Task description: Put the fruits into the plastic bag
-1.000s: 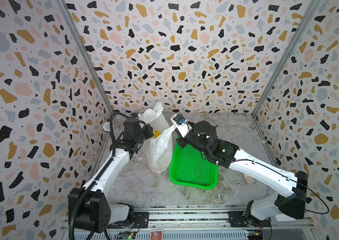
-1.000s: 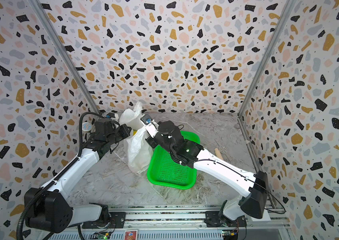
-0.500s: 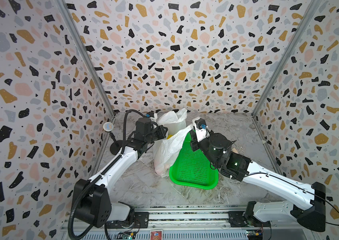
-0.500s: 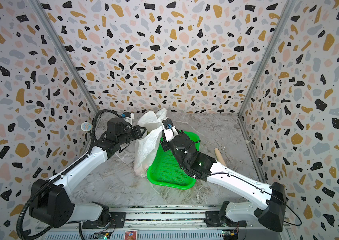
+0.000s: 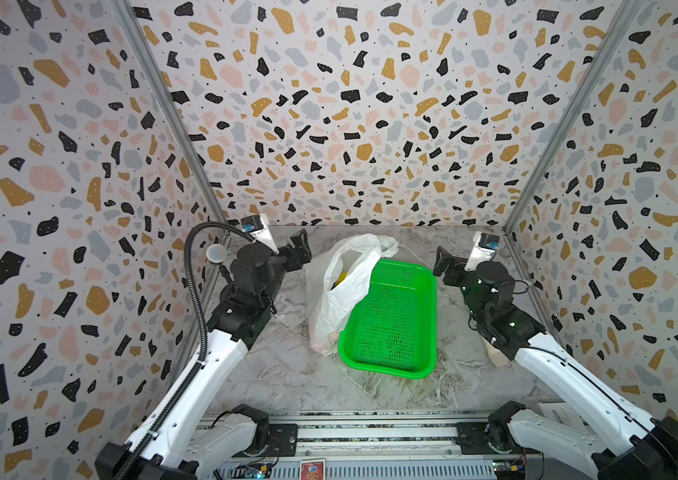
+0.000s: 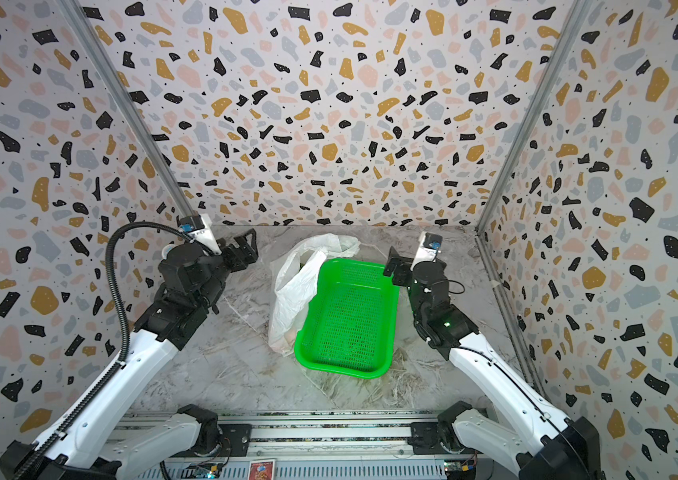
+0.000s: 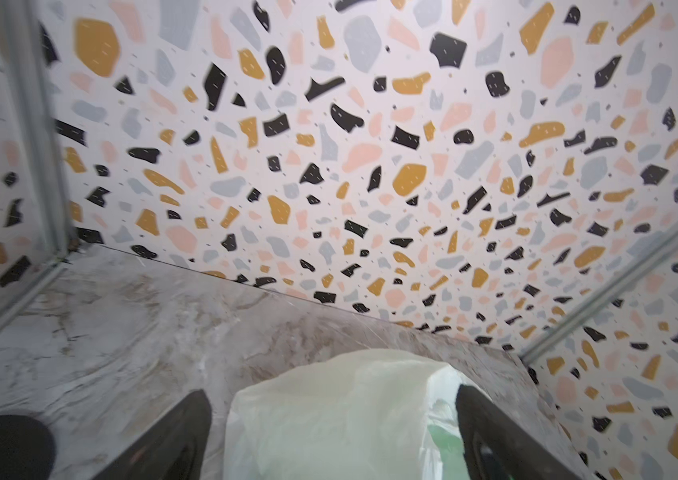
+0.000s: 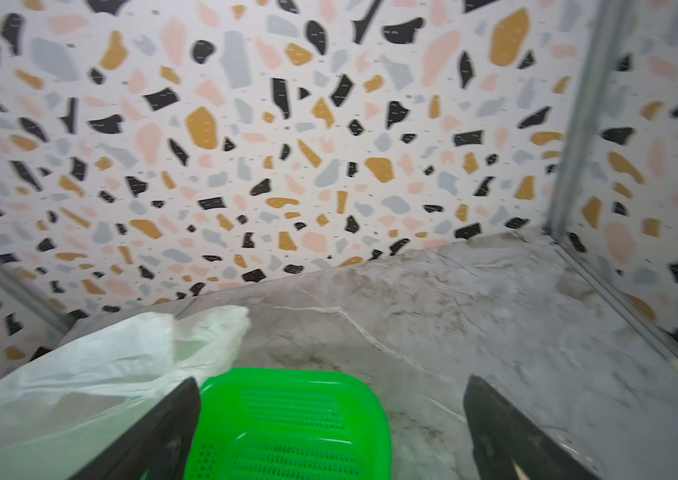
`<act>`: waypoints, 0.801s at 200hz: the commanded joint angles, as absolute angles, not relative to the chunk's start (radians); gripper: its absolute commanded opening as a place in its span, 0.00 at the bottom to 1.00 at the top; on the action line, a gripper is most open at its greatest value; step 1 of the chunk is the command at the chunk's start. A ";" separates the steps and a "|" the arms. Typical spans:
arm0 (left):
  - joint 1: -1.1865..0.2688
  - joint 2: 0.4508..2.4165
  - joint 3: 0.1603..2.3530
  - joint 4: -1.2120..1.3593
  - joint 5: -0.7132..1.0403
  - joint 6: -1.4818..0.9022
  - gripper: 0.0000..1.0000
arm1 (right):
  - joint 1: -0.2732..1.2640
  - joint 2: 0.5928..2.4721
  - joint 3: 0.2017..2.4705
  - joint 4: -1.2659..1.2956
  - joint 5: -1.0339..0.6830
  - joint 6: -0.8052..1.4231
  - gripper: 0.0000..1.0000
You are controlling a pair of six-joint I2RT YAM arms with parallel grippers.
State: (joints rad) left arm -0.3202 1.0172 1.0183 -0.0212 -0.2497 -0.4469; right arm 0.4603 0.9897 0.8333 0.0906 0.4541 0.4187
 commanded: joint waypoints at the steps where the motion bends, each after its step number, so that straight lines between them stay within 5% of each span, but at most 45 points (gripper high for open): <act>1: -0.302 1.053 0.976 -0.023 -0.469 -0.412 0.94 | 0.354 0.933 0.757 0.050 0.531 0.495 0.99; 53: -0.209 1.165 0.827 -0.097 -0.688 -0.391 0.95 | 0.225 0.992 0.322 0.644 0.646 0.268 0.99; 86: -0.203 1.236 0.716 -0.015 -0.830 -0.394 0.99 | 0.226 1.151 0.250 0.859 0.685 0.161 0.99; 122: -0.183 1.286 0.600 0.148 -1.043 -0.309 0.99 | 0.215 1.299 0.230 0.995 0.594 0.135 0.99; 160: -0.153 1.335 0.502 0.379 -1.058 -0.282 0.99 | 0.185 1.430 0.210 1.208 0.375 0.002 0.99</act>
State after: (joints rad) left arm -0.1673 1.3132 0.5560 0.1444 -0.9710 -0.3260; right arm 0.2104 1.3754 0.2214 0.9901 0.5323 0.0937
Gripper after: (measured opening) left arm 0.996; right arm 0.991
